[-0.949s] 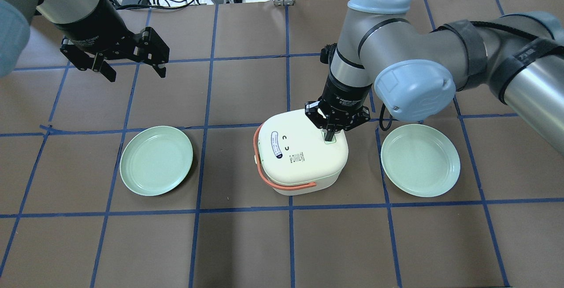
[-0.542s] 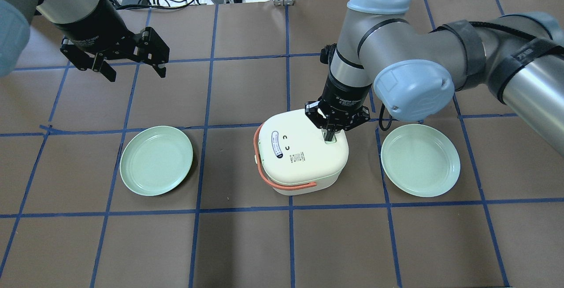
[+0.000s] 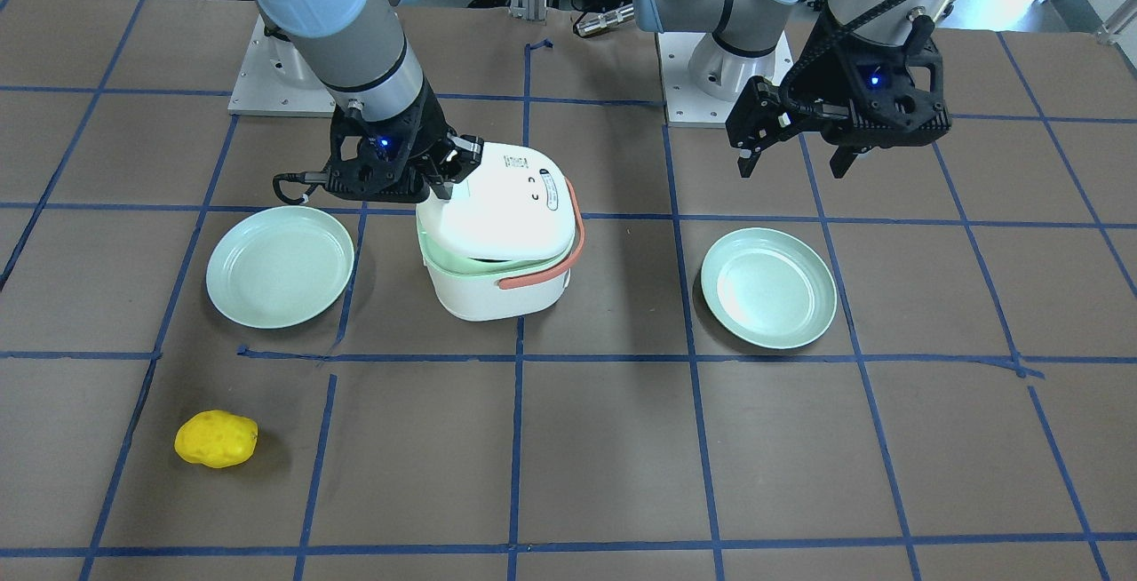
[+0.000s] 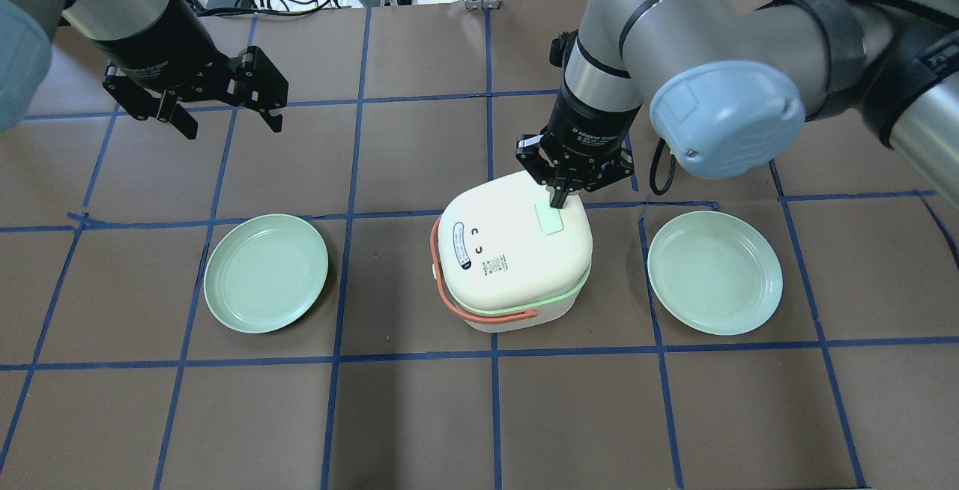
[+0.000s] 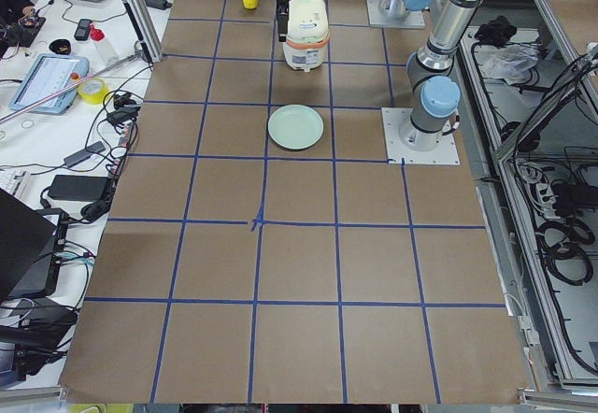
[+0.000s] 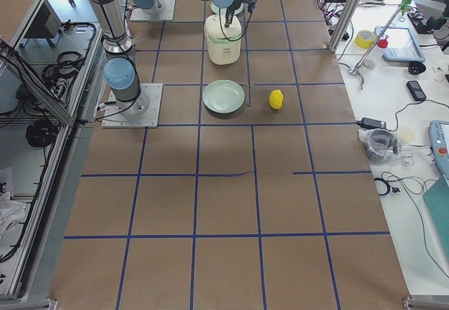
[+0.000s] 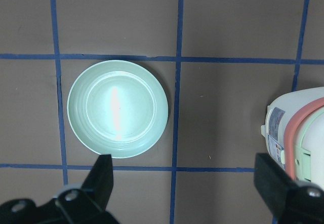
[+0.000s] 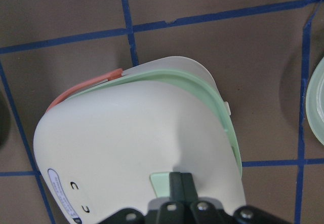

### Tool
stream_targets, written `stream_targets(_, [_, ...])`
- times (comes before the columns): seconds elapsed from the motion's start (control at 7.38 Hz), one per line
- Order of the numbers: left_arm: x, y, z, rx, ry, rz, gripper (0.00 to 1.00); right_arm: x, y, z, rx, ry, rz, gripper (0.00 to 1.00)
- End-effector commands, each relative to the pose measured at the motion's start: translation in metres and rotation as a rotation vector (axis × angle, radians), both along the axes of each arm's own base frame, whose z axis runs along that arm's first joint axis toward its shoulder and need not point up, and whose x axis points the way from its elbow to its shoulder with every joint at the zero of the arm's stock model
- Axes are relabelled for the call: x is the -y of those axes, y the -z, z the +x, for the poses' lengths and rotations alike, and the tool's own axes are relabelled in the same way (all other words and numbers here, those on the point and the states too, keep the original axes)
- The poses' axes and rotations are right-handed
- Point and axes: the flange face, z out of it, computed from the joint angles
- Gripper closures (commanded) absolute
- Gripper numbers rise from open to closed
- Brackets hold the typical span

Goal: Press rice cooker button
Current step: 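Press the green button down with the right gripper fingertips, then lift the right gripper up and away from the cooker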

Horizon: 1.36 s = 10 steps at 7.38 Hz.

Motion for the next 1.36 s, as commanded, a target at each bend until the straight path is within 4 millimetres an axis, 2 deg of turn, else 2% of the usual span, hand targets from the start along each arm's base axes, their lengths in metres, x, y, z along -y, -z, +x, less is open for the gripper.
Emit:
stream_targets(0.0, [0.0,0.0,0.0,0.0,0.0,0.0,0.0,-0.005,-0.074,-0.003,0.002,0.021,-0.066,0.0])
stream_targets(0.14, [0.0,0.0,0.0,0.0,0.0,0.0,0.0,-0.001,-0.106,-0.013,-0.03,0.034,-0.078,0.0])
stream_targets(0.27, [0.0,0.0,0.0,0.0,-0.001,0.0,0.0,0.001,-0.109,-0.023,-0.109,0.03,-0.081,0.0])
stream_targets(0.41, [0.0,0.0,0.0,0.0,-0.001,0.0,0.0,0.005,-0.108,-0.037,-0.172,0.034,-0.081,0.0])
stream_targets(0.68, [0.0,0.0,0.0,0.0,0.0,0.0,0.0,0.018,-0.11,-0.078,-0.171,0.085,-0.069,0.0])
stream_targets(1.08, [0.0,0.0,0.0,0.0,0.0,0.0,0.0,0.027,-0.109,-0.108,-0.173,0.013,-0.067,0.0])
stream_targets(1.22, [0.0,0.0,0.0,0.0,-0.001,0.0,0.0,0.031,-0.108,-0.127,-0.169,-0.02,-0.058,0.0])
